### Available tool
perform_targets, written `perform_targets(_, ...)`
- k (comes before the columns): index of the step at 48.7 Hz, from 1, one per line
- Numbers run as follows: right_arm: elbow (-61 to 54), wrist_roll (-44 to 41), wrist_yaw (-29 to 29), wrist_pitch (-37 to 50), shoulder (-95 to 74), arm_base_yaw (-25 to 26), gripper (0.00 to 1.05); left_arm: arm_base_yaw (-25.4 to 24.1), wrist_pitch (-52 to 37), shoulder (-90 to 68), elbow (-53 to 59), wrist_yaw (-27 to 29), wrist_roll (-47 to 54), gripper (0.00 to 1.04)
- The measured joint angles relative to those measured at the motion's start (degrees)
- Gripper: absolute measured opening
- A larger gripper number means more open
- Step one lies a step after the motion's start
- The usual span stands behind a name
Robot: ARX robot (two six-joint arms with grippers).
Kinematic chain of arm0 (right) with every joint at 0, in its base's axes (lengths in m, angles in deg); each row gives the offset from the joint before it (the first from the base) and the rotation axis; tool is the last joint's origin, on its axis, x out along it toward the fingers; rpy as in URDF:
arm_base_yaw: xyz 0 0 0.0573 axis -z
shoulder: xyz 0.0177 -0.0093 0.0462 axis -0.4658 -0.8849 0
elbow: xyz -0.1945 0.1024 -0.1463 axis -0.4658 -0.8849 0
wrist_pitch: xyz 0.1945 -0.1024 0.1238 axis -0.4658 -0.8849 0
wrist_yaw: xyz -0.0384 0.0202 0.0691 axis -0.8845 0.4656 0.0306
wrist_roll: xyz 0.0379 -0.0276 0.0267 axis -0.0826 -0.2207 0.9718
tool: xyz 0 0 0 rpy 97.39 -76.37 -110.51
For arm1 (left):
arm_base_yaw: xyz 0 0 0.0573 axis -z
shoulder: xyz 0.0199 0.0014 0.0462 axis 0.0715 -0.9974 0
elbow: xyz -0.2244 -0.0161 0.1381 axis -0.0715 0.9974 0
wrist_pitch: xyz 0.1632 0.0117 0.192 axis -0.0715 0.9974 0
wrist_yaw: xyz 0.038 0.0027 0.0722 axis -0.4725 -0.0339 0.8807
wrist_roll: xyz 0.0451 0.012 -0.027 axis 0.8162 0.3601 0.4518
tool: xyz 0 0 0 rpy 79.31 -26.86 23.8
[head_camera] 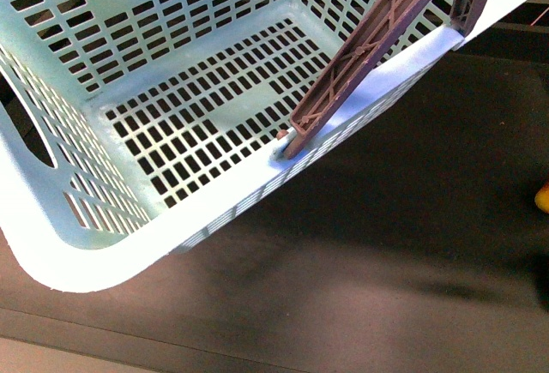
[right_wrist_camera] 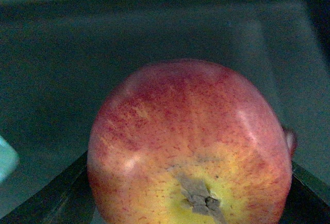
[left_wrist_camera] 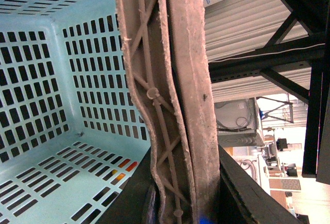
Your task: Pick apple with right arm and hold basket with left
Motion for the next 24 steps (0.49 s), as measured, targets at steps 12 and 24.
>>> perform_targets(12, 1.3, 3.0, -1.1, -1.6, 15.6, -6.6, 0.79, 0.0, 0.0, 0.0, 0.0, -0.1, 0.0, 0.21)
perform_targets(24, 2.4, 5.6, -7.6, -0.4, 17.7, -20.4, 0.79, 0.0, 0.0, 0.0, 0.0, 0.1, 0.0, 0.21)
